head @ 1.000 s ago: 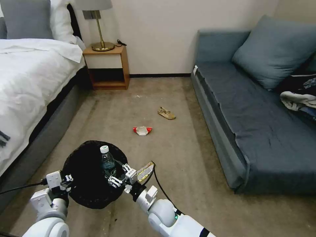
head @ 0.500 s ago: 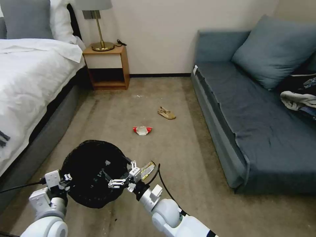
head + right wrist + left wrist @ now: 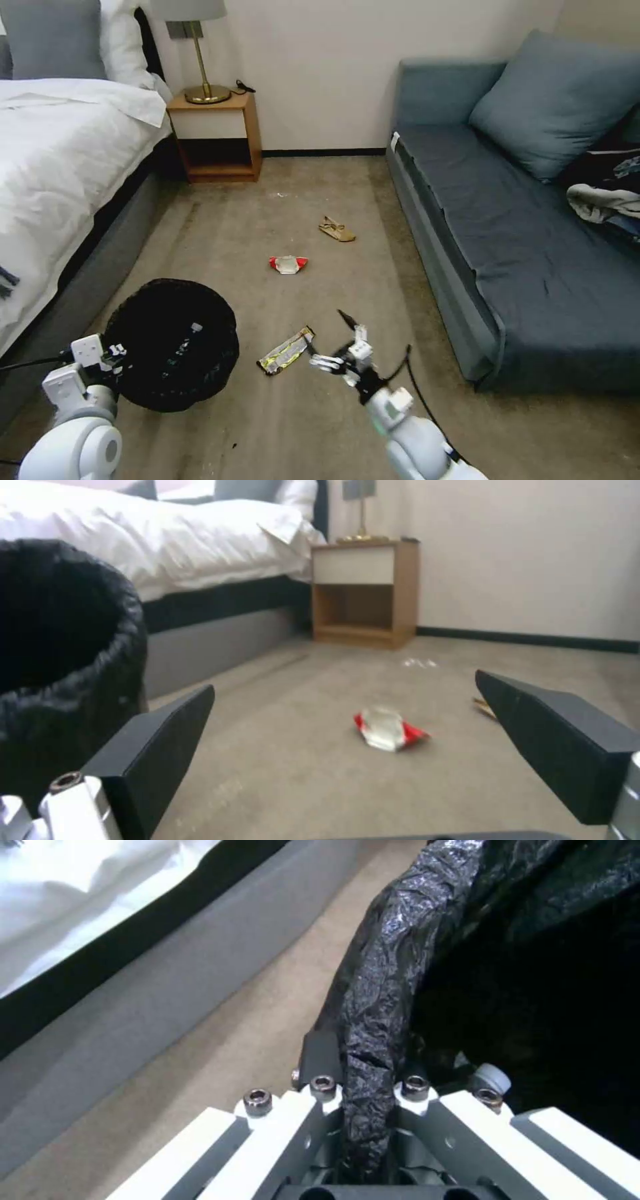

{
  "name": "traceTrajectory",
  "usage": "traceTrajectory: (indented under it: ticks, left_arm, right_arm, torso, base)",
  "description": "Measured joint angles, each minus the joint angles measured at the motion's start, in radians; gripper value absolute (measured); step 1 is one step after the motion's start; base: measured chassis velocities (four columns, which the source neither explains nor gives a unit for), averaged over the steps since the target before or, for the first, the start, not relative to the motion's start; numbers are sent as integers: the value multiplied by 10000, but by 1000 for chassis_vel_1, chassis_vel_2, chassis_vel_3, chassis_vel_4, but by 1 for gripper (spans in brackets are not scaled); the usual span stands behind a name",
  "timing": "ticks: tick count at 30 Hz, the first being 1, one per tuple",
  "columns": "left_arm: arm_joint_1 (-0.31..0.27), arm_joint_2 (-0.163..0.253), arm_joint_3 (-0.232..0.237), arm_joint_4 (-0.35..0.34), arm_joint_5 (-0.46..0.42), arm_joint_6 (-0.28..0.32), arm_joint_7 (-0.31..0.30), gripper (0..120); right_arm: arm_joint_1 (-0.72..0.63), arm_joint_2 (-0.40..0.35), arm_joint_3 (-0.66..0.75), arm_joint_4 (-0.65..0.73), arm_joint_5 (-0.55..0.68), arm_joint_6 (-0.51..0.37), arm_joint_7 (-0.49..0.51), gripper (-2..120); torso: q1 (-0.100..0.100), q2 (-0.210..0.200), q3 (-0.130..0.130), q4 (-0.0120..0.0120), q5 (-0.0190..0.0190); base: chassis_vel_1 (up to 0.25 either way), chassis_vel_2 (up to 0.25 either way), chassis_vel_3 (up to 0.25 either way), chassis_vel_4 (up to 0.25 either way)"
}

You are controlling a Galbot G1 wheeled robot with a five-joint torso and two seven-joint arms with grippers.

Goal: Pick up the trash bin, then pick up the garbage on the floor and place it into the trash bin.

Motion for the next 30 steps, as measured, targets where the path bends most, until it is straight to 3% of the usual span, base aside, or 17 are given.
traceTrajectory:
  ticks: [14,30]
  left_arm:
    - [39,35,-60,314,129,-196,-31,3]
    - [-74,69,-45,440,121,-253,-32,3]
  right_arm:
    - [76,263,-126,-815,-174,542,-173,100]
    - [643,347,-548,-1330,46,594,-209,100]
  torso:
    - [0,1,0,4,-2]
    - [1,0,2,2,0]
  base:
    - [-20,20,19,-14]
    - [-186,188,200,-192]
